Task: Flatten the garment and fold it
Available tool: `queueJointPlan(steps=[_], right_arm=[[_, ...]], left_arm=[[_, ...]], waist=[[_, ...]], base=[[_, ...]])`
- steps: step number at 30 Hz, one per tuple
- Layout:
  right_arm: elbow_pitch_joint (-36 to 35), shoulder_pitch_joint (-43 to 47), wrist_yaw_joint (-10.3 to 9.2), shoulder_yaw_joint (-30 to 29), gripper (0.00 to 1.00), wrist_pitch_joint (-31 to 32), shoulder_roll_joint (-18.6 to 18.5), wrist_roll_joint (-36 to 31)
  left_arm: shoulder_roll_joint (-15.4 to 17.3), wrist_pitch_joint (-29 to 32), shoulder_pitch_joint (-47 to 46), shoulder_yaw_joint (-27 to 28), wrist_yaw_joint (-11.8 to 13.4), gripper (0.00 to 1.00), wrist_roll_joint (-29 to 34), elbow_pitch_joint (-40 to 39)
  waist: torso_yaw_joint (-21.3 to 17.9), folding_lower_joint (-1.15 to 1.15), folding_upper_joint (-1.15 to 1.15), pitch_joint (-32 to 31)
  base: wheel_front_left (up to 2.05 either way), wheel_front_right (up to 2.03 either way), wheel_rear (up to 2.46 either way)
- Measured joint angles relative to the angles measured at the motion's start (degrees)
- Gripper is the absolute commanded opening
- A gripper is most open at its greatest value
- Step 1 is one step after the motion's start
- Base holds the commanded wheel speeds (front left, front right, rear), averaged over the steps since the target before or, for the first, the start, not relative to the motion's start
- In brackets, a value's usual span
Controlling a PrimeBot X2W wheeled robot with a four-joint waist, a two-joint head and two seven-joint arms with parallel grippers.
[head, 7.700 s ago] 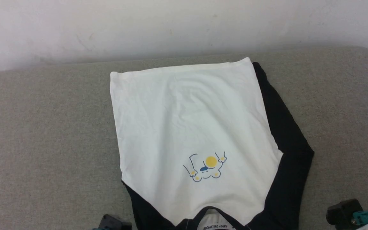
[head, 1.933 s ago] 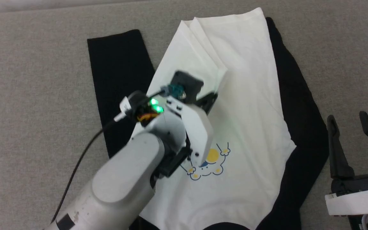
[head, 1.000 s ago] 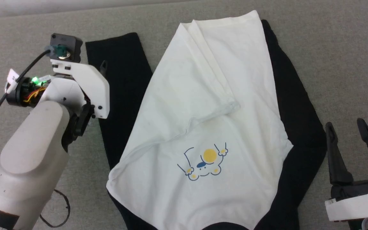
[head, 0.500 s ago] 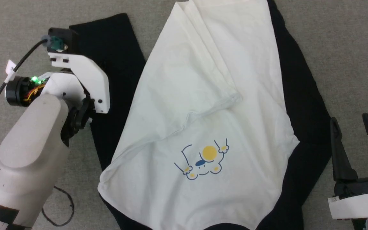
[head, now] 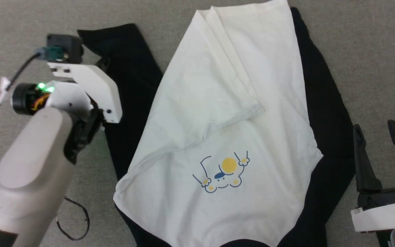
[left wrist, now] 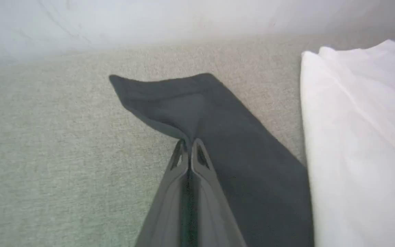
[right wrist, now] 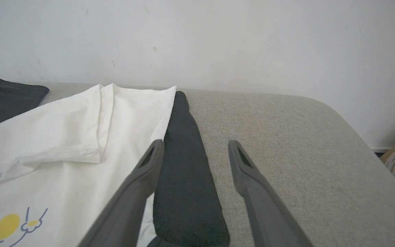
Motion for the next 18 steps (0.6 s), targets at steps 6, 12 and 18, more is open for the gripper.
queueJointPlan(steps=[6,12,18], right_arm=[[1.1,0.8,0.0,0.1,1.0,0.0,0.0,0.6],[1.4,2.0,0.0,-0.1,1.0,0.0,0.0,1.0],[1.6,3.4,0.0,-0.7,1.0,-0.1,0.0,1.0]], left_arm=[[4.5,-3.0,4.2,7.4,2.5,0.0,-3.4,-7.6],[14.1,-4.6,16.7,19.1,6.8,0.0,-7.9,-11.8],[15.8,-5.6,31.9,25.0,9.2,0.0,-12.2,-12.5]], waist=[[0.9,-0.01,0.0,-3.7],[1.8,-0.02,0.0,-6.9],[3.3,-0.02,0.0,-7.7]], base=[[0.0,0.0,0.0],[0.0,0.0,0.0],[0.0,0.0,0.0]])
